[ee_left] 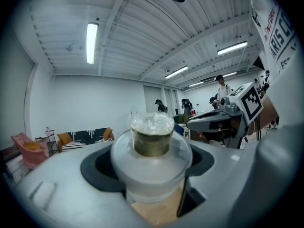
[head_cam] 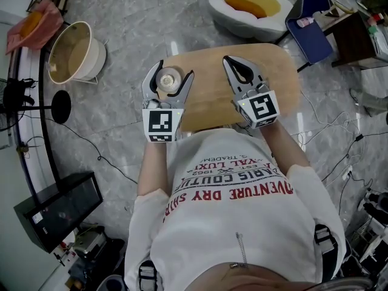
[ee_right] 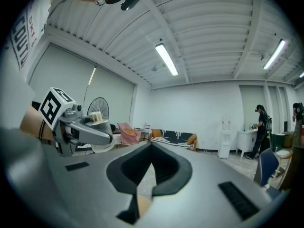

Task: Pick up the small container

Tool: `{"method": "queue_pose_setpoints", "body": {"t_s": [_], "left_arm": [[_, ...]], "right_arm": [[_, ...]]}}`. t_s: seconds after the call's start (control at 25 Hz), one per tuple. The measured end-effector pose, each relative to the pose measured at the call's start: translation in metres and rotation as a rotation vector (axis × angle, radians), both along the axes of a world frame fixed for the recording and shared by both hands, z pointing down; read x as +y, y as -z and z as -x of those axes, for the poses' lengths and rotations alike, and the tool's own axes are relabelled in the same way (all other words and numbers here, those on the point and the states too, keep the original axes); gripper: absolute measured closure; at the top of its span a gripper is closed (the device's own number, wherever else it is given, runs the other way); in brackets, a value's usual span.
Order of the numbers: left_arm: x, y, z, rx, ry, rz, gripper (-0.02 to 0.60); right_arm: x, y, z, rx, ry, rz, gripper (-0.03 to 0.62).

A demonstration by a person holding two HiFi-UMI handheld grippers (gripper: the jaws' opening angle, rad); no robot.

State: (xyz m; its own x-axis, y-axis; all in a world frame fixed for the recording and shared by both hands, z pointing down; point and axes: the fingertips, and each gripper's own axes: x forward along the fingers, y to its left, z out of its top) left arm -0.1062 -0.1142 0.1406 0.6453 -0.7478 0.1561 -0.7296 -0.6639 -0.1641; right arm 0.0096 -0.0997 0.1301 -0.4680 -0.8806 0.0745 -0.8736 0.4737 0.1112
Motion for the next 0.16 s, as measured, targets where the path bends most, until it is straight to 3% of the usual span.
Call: {"method": "queue_pose_setpoints", "body": {"t_s": [0.16], "left_arm": [[-0.0015,-0.0037,-0.0014,-0.007,-0.006,0.003,0.239]], "right_arm": [[-0.001,-0.0024,0.0021,0.0,0.003,0.005,0.608]]}}
